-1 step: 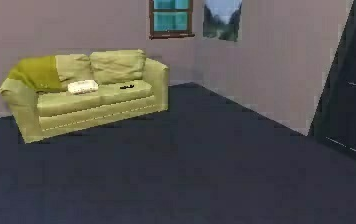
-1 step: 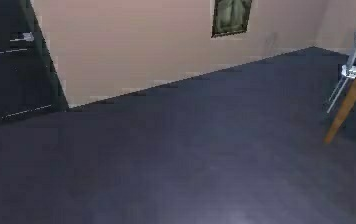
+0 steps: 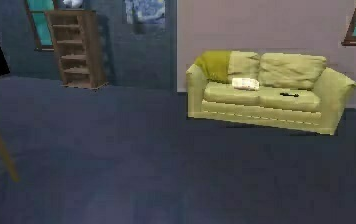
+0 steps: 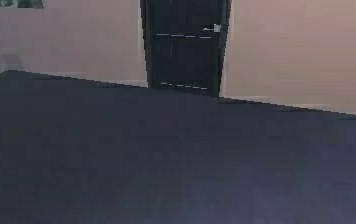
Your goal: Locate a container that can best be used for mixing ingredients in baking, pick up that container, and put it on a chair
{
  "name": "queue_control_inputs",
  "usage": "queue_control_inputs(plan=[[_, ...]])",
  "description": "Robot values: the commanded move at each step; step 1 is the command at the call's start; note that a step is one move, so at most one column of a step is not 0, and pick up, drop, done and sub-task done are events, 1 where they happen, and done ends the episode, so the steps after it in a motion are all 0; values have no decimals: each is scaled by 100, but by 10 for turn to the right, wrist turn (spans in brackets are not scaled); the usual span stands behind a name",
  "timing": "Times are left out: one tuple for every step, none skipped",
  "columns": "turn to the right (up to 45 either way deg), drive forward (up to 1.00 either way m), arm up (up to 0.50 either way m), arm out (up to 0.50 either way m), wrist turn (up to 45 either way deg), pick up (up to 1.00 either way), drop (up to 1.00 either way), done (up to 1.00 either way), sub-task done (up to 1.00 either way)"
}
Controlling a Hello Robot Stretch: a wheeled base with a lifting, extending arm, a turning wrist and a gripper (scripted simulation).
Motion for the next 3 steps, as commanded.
queue_control_inputs(plan=[[-450, 0, 0, 0, 0, 0, 0, 0, 0], [-360, 0, 0, 0, 0, 0, 0, 0, 0], [0, 100, 0, 0, 0, 0, 0, 0, 0]])
